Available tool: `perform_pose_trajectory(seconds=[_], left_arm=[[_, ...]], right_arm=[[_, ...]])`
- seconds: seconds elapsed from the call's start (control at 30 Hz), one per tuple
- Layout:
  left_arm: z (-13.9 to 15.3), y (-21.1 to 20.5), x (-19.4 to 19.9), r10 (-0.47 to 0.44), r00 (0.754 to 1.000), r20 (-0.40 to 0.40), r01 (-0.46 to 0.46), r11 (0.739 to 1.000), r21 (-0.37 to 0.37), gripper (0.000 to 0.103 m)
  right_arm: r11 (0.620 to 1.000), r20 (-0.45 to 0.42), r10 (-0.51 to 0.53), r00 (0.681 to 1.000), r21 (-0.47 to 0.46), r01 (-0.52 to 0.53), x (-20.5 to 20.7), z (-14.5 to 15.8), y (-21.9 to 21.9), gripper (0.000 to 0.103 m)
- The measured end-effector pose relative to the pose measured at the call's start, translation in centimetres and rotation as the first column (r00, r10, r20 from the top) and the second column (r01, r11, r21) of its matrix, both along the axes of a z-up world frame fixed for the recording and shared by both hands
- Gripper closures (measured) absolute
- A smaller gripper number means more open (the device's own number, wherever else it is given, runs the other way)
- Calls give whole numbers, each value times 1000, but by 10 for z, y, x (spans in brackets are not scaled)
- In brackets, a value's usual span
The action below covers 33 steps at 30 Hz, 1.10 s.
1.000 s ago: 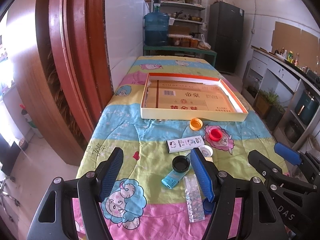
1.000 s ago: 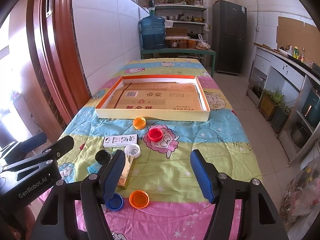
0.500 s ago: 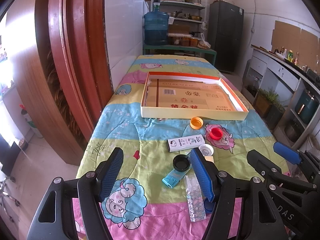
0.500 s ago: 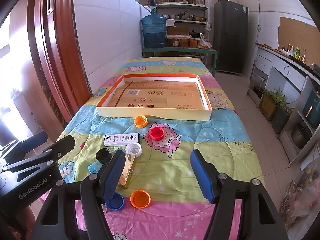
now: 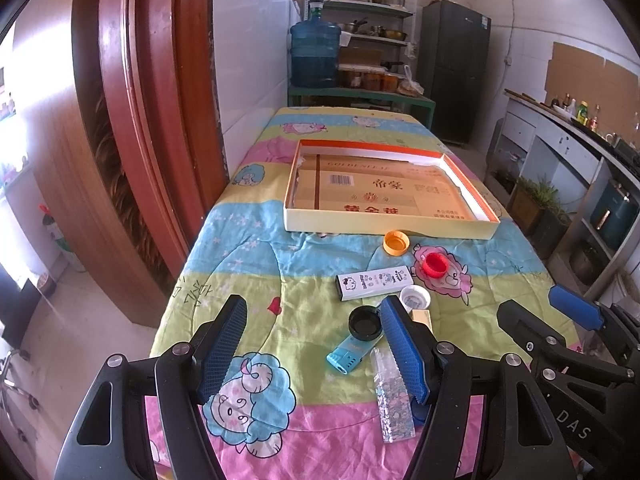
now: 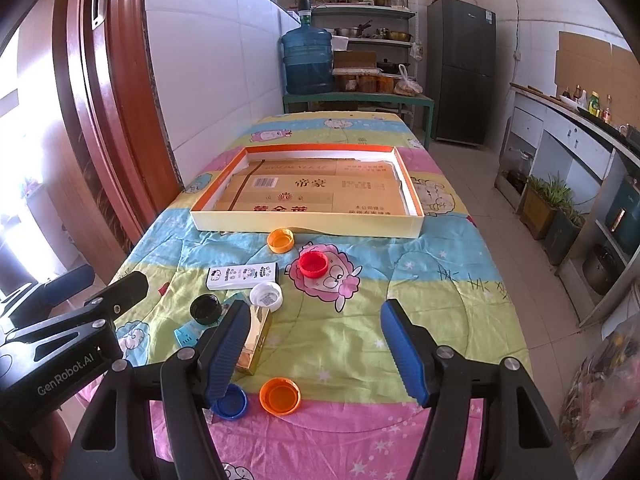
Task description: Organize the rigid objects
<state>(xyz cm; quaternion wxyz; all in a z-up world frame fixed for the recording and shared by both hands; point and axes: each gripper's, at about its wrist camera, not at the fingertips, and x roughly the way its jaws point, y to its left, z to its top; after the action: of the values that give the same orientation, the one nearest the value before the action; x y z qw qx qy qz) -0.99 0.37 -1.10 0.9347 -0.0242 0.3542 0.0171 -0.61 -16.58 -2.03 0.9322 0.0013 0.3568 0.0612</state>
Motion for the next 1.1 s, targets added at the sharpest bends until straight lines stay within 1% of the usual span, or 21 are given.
perform_pose_trajectory(seconds=[0.57,1.1], left_arm=[[-4,1,1,4,1000,-4,-4,1000,-3,32],[-9,6,0,12,1000,-20,-13,1000,-10,32]], right_arm=[[1000,2,-3,1000,3,3,0,0,0,36],[1000,-14,-15,1000,6,15,0,-7,-4,36]])
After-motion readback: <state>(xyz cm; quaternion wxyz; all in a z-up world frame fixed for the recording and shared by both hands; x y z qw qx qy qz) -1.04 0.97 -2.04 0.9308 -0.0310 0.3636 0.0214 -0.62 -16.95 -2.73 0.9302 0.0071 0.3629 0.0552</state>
